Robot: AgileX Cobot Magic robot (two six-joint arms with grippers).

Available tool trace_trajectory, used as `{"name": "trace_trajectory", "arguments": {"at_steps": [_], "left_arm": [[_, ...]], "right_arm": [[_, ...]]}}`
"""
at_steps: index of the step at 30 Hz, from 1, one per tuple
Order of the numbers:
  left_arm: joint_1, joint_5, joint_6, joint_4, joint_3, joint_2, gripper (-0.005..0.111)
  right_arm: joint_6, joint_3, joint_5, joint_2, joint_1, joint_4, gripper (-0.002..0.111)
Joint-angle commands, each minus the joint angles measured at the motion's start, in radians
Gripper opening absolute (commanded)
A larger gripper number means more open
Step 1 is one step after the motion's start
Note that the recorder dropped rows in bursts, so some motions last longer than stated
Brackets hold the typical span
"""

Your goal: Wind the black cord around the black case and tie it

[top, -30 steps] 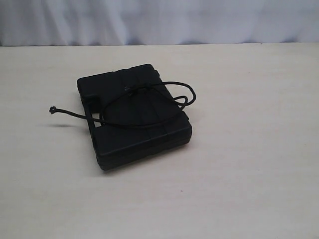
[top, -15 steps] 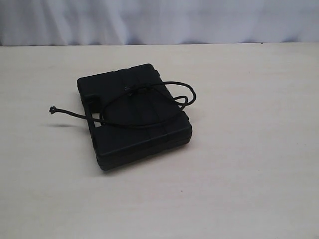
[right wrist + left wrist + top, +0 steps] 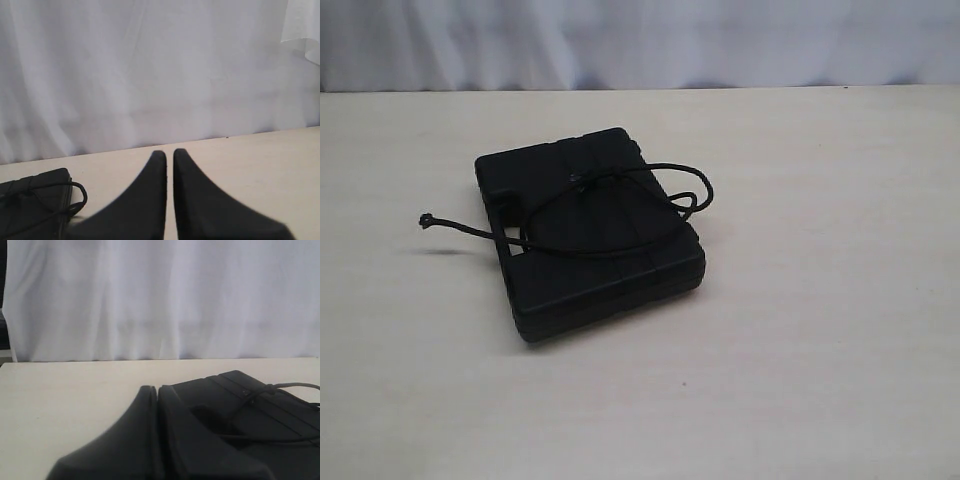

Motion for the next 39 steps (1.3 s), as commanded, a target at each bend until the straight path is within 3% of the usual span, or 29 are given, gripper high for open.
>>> {"name": "trace_trajectory", "arguments": {"at_steps": [1, 20, 25, 30, 35, 39], "left_arm": [[0.004, -0.003, -0.003, 0.009, 0.002, -0.001, 0.000], [0.004, -0.003, -0.003, 0.009, 0.002, -0.001, 0.000], [0.004, -0.005, -0.003, 0.013, 0.002, -0.001, 0.000], [0.004, -0.005, -0.003, 0.013, 0.002, -0.001, 0.000], [0.004, -0.005, -0.003, 0.013, 0.002, -0.001, 0.000], [0.004, -0.005, -0.003, 0.013, 0.002, -0.001, 0.000]], "right_arm": [[-0.015, 0.003, 0.090, -0.005, 0.002, -0.038, 0.004], [0.012, 0.003, 0.100, -0.005, 0.002, -0.043, 0.004], [0.010, 0.003, 0.286, -0.005, -0.001, -0.043, 0.004], [0.010, 0.003, 0.273, -0.005, -0.001, -0.031, 0.004], [0.010, 0.003, 0.287, -0.005, -0.001, 0.143, 0.004], [0.010, 0.003, 0.289, -0.005, -0.001, 0.155, 0.004]]}}
